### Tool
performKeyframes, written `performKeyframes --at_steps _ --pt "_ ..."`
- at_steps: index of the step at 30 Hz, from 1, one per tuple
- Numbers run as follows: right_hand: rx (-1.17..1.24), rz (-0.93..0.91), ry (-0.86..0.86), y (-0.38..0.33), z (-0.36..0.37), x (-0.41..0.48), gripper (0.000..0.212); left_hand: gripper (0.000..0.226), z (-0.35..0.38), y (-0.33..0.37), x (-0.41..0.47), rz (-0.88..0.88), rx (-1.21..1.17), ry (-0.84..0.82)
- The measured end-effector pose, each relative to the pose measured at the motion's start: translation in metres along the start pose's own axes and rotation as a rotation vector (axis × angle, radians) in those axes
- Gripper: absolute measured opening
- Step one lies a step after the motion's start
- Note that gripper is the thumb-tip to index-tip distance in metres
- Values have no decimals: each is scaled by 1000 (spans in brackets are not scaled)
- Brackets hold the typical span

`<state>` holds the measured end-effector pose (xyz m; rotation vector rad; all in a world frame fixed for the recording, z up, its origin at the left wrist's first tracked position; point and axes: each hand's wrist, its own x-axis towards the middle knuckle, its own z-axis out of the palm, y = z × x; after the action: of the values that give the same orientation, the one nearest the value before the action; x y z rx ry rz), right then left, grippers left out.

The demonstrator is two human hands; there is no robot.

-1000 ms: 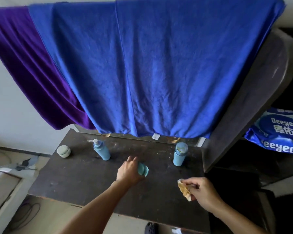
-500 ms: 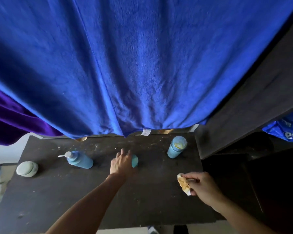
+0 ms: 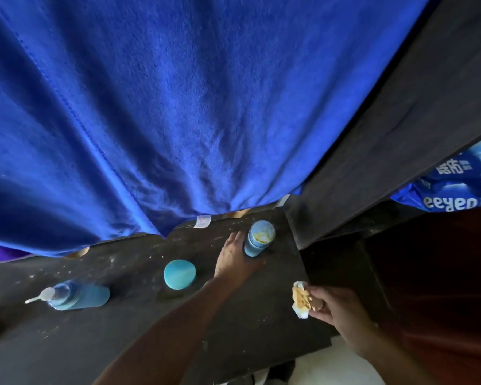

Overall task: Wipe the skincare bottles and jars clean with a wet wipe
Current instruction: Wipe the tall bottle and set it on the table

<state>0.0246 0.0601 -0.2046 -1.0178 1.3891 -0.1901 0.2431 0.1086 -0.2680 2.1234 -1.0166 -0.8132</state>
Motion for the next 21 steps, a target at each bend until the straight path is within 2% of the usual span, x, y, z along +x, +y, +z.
performKeyframes --at_steps 4,7,10,12,14,17,21 --pt "76 82 90 9 -22 -5 23 46 11 -2 5 18 -112 67" --pt "68 102 29 9 -30 -11 30 41 10 -3 1 59 -94 74" --pt "152 97 -19 -5 -31 -14 24 40 3 0 -13 133 -32 83" --pt "166 18 -33 -25 -27 -19 18 39 -5 5 -25 216 15 100" --pt "77 -196 -23 -52 -20 -27 20 37 -16 12 -35 309 69 133" --pt "-149 -716 -33 -100 -8 -49 19 41 -32 29 -47 440 151 176" --pt "-528 -1306 -73 -131 4 -68 19 53 -51 59 -60 470 179 242"
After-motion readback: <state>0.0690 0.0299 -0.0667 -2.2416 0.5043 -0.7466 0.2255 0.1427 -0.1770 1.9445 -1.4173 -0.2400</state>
